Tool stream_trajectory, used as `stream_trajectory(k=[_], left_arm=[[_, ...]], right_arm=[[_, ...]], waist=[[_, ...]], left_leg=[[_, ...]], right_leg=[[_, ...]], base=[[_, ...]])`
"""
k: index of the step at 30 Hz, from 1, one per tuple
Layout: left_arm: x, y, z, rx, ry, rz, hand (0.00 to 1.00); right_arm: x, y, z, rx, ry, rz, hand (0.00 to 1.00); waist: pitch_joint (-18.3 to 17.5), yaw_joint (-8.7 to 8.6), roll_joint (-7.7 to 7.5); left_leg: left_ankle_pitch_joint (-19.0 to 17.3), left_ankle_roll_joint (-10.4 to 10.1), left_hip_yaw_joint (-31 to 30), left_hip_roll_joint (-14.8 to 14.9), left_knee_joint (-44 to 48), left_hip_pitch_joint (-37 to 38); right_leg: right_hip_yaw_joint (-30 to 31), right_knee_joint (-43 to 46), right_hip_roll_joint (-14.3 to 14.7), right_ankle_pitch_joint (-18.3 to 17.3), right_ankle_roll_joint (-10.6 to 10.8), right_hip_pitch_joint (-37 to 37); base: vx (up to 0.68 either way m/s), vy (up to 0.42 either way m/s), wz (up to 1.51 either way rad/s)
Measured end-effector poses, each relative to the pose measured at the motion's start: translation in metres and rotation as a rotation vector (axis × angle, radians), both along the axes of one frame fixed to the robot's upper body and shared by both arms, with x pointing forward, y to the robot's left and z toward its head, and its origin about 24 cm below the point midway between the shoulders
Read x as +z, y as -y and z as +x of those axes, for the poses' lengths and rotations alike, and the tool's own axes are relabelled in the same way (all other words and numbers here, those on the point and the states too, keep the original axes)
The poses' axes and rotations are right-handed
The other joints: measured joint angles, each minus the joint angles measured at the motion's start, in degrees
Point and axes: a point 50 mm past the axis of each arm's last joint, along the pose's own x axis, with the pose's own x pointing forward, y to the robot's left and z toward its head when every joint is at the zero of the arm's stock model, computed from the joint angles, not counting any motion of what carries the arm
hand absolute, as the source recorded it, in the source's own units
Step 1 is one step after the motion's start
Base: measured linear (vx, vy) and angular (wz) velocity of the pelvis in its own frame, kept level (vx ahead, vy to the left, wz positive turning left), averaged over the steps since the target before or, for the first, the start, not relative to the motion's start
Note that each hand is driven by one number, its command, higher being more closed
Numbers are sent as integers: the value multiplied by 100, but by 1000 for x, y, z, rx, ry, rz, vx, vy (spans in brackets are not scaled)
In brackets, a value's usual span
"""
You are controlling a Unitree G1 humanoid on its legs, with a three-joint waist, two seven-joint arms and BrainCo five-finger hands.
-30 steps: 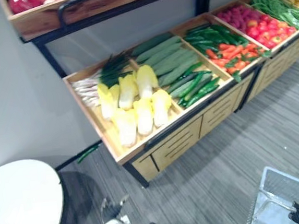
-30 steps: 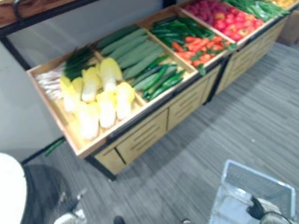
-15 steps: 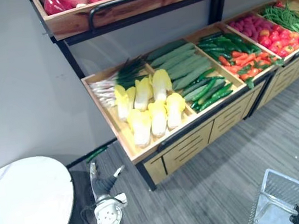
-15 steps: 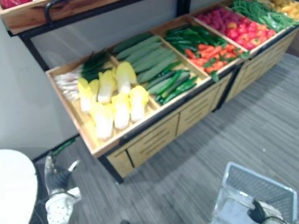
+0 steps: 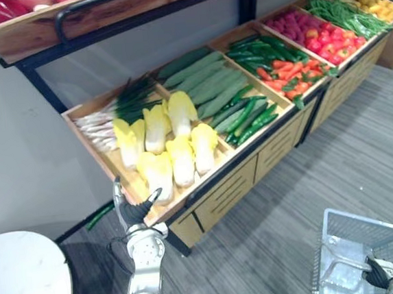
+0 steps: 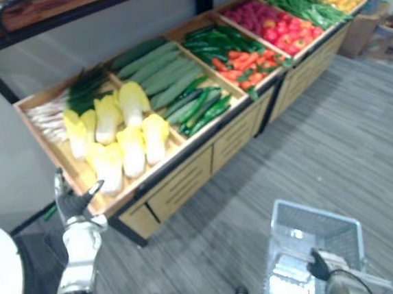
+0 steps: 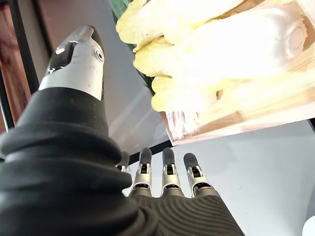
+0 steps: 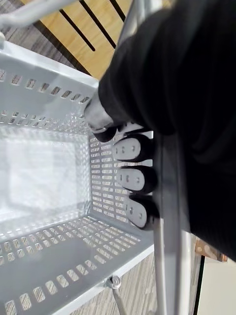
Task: Pick vegetable in the basket
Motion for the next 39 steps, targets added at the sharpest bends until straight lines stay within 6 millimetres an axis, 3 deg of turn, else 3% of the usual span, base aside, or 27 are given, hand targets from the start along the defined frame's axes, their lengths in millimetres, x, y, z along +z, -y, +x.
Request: stream_trajectory(k=[6,15,20,23,32,39], left_arm=[[16,-7,13,71,47,69,0],[21,-21,30,199,43,39,0],[41,-32,44,276,104,42,0],[56,-34,56,284,148,41,0],[74,-48,68,354,193,-6,0],[67,-52,69,374,154,-20,0]], right_arm=[[10,-9,26,72,80,-5,100],[22,-14,51,146,148,-17,100],[35,-27,74,222,237,-4,100],[39,-30,79,238,262,-2,100],[46,-36,89,288,293,-10,100],[50,-39,94,305,332,-4,100]], waist=[[283,-19,-50],[610,-82,-108],[838,-154,-302],[908,-159,-359],[1089,-158,-439],[1224,-165,-478]], left_leg=[[-8,-23,281,22,-1,-209],[19,-5,430,2,-1,-487],[24,1,569,-3,1,-546],[24,1,592,5,1,-631],[21,-4,701,47,0,-641],[25,1,744,39,0,-710]], right_leg=[[357,-51,45,189,-30,-441],[569,-126,53,339,-50,-819],[743,-140,66,429,-76,-984],[794,-142,84,460,-99,-1088],[954,-148,140,526,-143,-1205],[1020,-223,149,609,-134,-1280]], base=[[-59,8,-28],[24,3,-13],[55,-5,-16],[38,-11,-6],[9,-16,-9],[8,-9,-5]])
